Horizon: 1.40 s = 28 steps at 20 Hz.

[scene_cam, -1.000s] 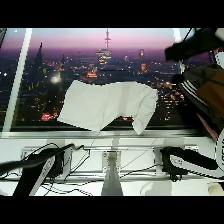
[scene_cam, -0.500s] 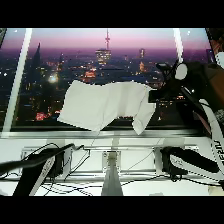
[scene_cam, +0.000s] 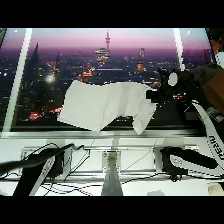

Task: Fold the clothes and pants, and hang the long-sleeved shirts on hangers.

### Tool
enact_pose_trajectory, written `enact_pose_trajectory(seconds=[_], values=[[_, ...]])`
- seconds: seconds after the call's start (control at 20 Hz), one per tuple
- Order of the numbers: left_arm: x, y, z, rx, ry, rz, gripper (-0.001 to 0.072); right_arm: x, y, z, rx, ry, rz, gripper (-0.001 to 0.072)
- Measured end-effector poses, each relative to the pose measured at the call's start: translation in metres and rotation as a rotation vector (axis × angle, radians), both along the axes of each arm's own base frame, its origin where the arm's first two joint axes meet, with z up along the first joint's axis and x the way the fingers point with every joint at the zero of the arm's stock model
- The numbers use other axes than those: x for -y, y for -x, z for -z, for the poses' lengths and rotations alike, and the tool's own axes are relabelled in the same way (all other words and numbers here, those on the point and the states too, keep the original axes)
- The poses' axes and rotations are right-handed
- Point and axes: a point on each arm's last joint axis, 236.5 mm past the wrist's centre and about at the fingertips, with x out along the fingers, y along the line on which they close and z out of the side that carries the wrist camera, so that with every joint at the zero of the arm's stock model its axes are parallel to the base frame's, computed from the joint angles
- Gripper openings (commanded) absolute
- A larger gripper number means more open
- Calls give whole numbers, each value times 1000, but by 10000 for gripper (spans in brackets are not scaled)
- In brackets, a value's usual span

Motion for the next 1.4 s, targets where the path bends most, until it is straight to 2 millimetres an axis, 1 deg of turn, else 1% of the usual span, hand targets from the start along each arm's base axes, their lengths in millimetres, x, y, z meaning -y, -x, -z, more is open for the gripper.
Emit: enact_pose_trajectory(seconds=[0.05,0.1,0.15,0.2,0.3,0.4,0.45,0.55,0.65,0.7,0.8,0.85,0.9,0.95,1.05,1.1,1.15,1.2,1.25,1.4], values=[[0,0,0,-2,6,-1,365,0,-2,-2,6,-1,-8,13],[0,0,0,-2,6,-1,43,-1,-6,-4,16,-1,-21,13],[-1,0,1,-6,2,-3,21,-1,-11,-8,34,1,-38,13],[-2,0,4,-15,-10,-10,20,-1,-18,-14,57,2,-55,13],[-12,-3,18,-69,-38,-45,20,2,-36,-31,119,21,-97,13],[-31,-7,46,-184,-61,-122,20,6,-54,-50,189,49,-143,13],[-43,-8,66,-265,-77,-168,20,8,-63,-61,225,67,-164,12],[-66,-7,118,-470,-115,-248,19,14,-78,-83,294,103,-201,12],[-80,-1,180,-703,-140,-290,18,19,-91,-103,362,131,-222,13],[-82,3,212,-816,-146,-295,18,20,-96,-112,394,139,-229,13],[-83,12,276,-1019,-148,-290,17,21,-101,-122,428,149,-236,13],[-81,17,308,-1112,-136,-283,17,21,-103,-125,441,153,-240,13],[-75,25,340,-1209,-100,-266,17,22,-104,-126,447,155,-241,13],[-67,34,370,-1299,-53,-239,18,22,-106,-128,455,157,-243,13],[-45,55,419,-1466,64,-161,29,22,-108,-130,466,160,-244,13],[-36,64,437,-1531,119,-130,193,22,-109,-131,473,160,-246,13],[-28,71,453,-1584,175,-104,510,22,-110,-132,477,161,-246,12],[-22,77,465,-1621,216,-86,668,22,-111,-133,482,160,-246,13],[-17,82,476,-1659,257,-74,653,21,-111,-133,484,160,-246,13],[-7,97,503,-1746,320,-39,536,21,-112,-133,488,157,-245,13]])
